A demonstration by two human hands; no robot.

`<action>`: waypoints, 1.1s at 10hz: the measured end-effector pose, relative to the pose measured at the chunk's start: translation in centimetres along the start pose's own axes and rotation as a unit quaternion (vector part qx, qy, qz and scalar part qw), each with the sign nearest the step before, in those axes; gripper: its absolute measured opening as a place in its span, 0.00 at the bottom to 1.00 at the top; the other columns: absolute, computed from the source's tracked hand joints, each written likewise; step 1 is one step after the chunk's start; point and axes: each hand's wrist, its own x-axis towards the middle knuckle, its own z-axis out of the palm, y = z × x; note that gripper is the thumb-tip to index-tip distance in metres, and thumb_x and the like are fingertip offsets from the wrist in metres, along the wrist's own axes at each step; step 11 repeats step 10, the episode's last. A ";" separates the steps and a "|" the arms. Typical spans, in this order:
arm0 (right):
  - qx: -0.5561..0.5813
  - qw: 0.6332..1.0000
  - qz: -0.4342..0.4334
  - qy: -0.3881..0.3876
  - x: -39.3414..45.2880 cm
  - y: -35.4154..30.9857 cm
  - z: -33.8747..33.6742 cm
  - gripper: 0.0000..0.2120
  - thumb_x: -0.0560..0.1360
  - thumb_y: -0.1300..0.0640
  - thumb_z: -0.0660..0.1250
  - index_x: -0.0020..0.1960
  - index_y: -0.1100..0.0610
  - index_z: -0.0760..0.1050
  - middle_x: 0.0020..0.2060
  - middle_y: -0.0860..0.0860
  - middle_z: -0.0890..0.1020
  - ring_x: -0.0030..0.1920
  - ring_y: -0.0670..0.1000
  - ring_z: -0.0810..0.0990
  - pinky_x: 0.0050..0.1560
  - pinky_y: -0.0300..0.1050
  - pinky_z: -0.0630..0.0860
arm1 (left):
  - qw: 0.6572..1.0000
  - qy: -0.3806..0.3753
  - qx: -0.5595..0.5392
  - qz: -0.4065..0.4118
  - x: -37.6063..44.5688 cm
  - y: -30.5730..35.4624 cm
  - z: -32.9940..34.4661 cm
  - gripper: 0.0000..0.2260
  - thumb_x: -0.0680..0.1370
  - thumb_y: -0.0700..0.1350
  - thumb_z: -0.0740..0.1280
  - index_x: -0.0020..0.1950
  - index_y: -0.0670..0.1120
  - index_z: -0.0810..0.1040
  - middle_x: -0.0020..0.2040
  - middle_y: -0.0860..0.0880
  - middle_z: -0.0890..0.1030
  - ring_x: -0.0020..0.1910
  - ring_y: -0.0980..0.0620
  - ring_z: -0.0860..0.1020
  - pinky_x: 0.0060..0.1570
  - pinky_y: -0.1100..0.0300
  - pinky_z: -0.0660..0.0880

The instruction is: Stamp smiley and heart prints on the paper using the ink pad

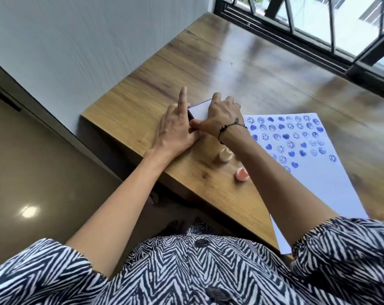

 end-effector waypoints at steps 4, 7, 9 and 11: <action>-0.010 1.000 0.011 0.009 -0.3 -0.4 0.4 0.37 0.66 0.39 0.69 0.63 0.62 0.61 0.61 0.63 0.69 0.62 0.64 0.68 0.60 0.51 0.69 | 1.000 -0.014 -0.009 -0.023 -0.4 0.3 -0.2 0.47 0.66 0.50 0.73 0.74 0.43 0.44 0.63 0.42 0.71 0.59 0.41 0.66 0.56 0.53 0.66; -0.008 0.999 0.000 0.052 -0.7 0.2 0.8 0.37 0.65 0.35 0.67 0.62 0.59 0.62 0.60 0.60 0.69 0.61 0.60 0.68 0.55 0.54 0.71 | 1.000 -0.015 0.009 -0.006 -0.5 0.4 -0.2 0.43 0.68 0.48 0.70 0.74 0.43 0.46 0.66 0.42 0.71 0.61 0.40 0.66 0.59 0.50 0.66; -0.016 1.000 0.010 0.008 -0.4 -0.1 0.2 0.39 0.64 0.33 0.66 0.63 0.57 0.61 0.61 0.59 0.69 0.62 0.60 0.67 0.57 0.57 0.69 | 0.999 -0.031 -0.003 -0.018 -0.2 0.7 -0.5 0.44 0.67 0.51 0.70 0.74 0.45 0.46 0.66 0.43 0.70 0.63 0.40 0.65 0.59 0.47 0.67; 0.078 0.996 0.032 -0.008 -0.1 0.8 -2.0 0.40 0.65 0.30 0.63 0.65 0.57 0.61 0.62 0.60 0.69 0.64 0.62 0.67 0.60 0.59 0.67 | 0.996 -0.074 -0.004 -0.051 0.0 1.0 -1.4 0.47 0.66 0.54 0.72 0.74 0.47 0.45 0.71 0.41 0.63 0.69 0.39 0.59 0.68 0.47 0.58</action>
